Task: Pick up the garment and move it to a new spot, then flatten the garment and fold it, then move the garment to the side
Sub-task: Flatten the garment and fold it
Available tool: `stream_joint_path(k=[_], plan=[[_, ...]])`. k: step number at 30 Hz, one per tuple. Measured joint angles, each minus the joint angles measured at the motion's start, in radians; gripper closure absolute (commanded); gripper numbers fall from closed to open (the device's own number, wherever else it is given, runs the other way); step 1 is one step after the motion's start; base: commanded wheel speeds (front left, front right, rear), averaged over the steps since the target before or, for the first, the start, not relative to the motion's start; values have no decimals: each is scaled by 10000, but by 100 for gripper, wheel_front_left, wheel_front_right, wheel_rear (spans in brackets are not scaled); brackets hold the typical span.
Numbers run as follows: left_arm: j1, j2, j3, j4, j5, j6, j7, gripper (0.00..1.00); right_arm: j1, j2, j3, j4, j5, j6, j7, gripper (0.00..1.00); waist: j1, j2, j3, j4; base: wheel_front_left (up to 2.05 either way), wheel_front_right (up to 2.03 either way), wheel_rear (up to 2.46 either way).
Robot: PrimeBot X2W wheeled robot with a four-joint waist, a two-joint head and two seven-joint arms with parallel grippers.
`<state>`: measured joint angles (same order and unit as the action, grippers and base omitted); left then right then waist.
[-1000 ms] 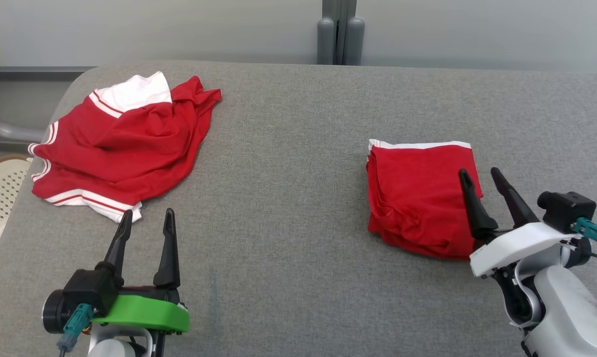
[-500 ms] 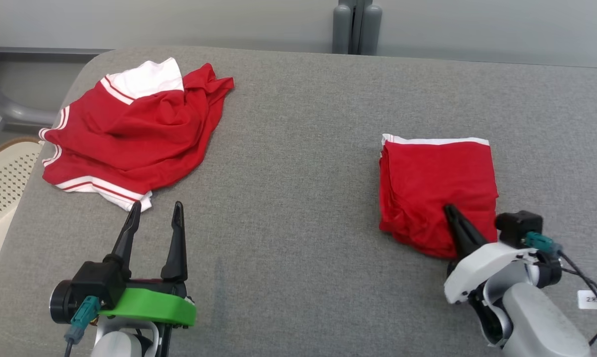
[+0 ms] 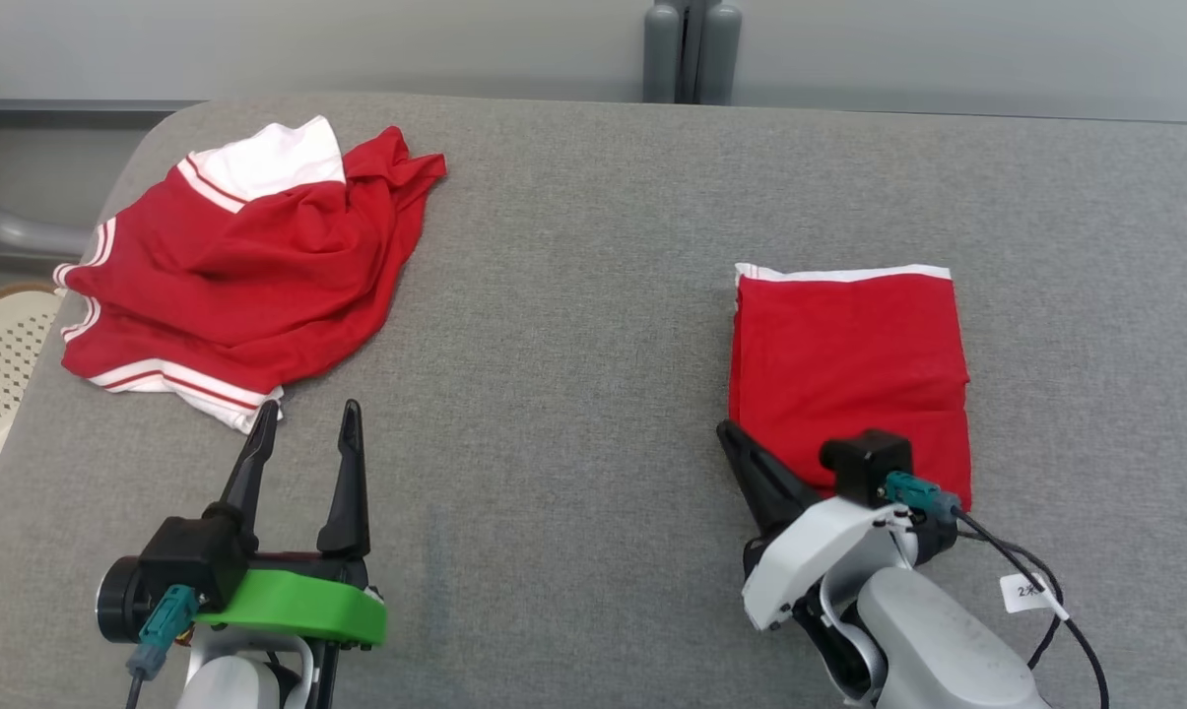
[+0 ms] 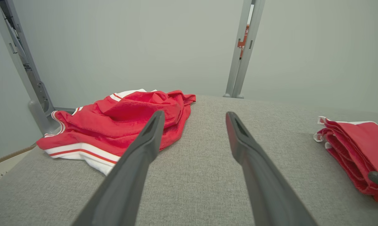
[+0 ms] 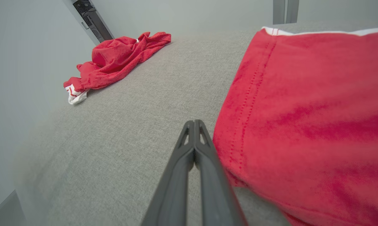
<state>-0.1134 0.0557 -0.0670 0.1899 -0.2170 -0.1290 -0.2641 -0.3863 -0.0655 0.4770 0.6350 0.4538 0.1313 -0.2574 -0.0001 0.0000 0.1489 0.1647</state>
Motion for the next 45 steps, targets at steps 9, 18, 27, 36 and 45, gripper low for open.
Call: stream_joint_path(k=[9, 18, 27, 36, 45], plan=[[106, 73, 403, 25, 182, 17, 2, 0, 667, -635, -2222, -2176, -558, 0, -52, 100, 0, 0, -298, -751, 0, 0, 0], [246, 174, 673, 33, 257, 109, 2, 0, 1858, -1162, -3453, -3526, -1049, 0, -54, 0, 0, 0, -706, -1433, 0, 0, 0], [569, 244, 851, 2, 257, 251, 2, 0, 2940, -1062, -3707, -4449, -1277, 0, -42, 0, 0, 0, -1176, -1710, 0, 0, 0], [897, 391, 884, -69, 205, 322, 82, 0, 3786, -639, -4195, -5260, -1678, 0, 201, 0, 0, 0, -1505, -1609, 0, 0, 0], [1284, 552, 890, -376, 165, 410, 263, 0, 4362, -387, -4401, -5862, -1860, 0, 479, 0, 0, 0, -1617, -1538, 0, 0, 0]])
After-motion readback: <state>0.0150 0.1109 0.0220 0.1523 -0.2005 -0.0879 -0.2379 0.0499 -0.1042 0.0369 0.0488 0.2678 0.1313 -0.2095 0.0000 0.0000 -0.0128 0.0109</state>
